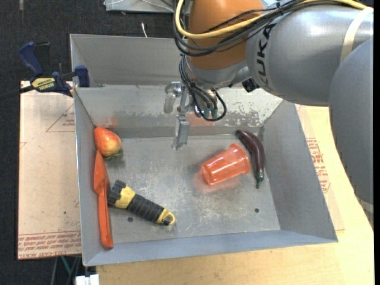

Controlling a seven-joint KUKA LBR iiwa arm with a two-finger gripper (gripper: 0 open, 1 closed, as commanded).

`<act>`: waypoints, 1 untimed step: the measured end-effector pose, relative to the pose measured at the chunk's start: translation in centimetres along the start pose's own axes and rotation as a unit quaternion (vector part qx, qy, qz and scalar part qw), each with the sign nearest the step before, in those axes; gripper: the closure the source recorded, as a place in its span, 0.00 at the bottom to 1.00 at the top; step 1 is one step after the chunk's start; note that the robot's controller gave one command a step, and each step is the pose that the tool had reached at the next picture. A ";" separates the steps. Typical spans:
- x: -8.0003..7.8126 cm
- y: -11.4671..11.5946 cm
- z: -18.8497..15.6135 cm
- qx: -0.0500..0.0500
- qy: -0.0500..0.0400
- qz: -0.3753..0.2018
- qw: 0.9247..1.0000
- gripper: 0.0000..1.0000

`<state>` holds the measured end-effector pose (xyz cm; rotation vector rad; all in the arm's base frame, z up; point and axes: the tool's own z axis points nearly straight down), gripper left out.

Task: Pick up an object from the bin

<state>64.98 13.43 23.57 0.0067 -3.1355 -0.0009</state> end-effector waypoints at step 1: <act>-0.1 -0.1 -0.6 0.000 -0.004 0.002 1.000 0.00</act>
Offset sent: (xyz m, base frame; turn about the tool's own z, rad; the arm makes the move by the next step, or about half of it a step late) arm -0.0658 0.0867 -0.1657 -0.3186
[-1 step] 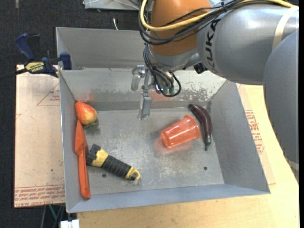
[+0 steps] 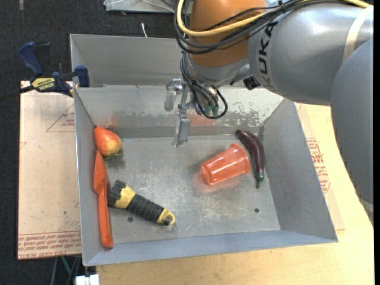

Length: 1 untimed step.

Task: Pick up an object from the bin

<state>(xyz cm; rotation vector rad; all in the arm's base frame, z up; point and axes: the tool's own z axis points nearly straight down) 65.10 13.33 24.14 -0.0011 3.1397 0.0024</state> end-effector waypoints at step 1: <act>5.0 6.6 12.8 -0.001 0.000 -0.119 0.993 0.00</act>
Offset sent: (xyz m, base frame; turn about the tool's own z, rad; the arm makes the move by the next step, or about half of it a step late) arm -0.0220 0.0967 -0.0814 -0.1105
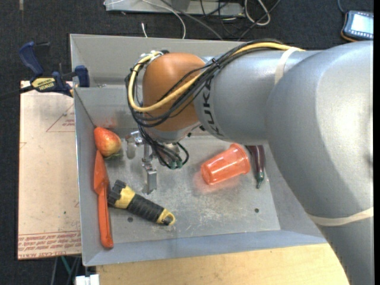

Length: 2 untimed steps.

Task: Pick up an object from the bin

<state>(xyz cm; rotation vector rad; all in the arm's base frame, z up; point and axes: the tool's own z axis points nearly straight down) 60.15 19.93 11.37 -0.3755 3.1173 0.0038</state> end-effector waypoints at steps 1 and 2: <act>-3.6 2.5 -4.9 -0.001 -0.008 0.063 0.998 0.00; 5.1 3.2 1.4 -0.001 0.002 0.003 1.000 0.00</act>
Offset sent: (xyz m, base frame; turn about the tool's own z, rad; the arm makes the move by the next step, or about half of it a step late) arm -0.0566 0.0190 -0.0137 0.0025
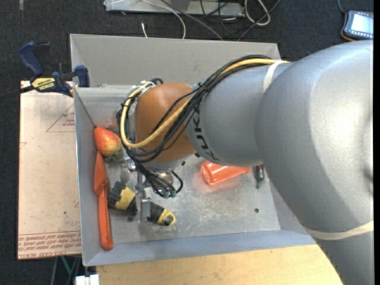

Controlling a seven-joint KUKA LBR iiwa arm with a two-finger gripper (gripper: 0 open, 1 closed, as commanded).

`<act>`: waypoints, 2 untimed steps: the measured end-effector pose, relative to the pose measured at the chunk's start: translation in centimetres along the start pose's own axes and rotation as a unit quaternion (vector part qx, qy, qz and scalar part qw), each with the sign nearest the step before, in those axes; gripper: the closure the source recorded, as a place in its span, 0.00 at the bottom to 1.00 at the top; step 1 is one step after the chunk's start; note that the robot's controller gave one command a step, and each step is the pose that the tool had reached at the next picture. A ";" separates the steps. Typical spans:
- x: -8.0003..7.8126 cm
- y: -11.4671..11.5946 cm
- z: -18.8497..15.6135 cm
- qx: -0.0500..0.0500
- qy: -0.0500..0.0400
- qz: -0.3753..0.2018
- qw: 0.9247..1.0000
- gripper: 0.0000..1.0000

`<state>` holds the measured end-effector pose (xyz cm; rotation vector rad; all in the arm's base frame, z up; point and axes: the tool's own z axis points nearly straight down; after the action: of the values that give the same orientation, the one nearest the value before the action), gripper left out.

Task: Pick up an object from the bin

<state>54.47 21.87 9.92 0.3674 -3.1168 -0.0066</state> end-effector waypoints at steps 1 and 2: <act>-0.4 1.2 2.9 0.000 -0.013 -0.004 1.000 0.00; 3.7 1.7 3.0 -0.001 -0.004 0.106 0.994 1.00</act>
Offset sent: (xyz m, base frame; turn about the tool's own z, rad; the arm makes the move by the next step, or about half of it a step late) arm -0.0394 0.0077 -0.0292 0.2140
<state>50.48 22.69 6.92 0.0348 -3.1465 -0.0105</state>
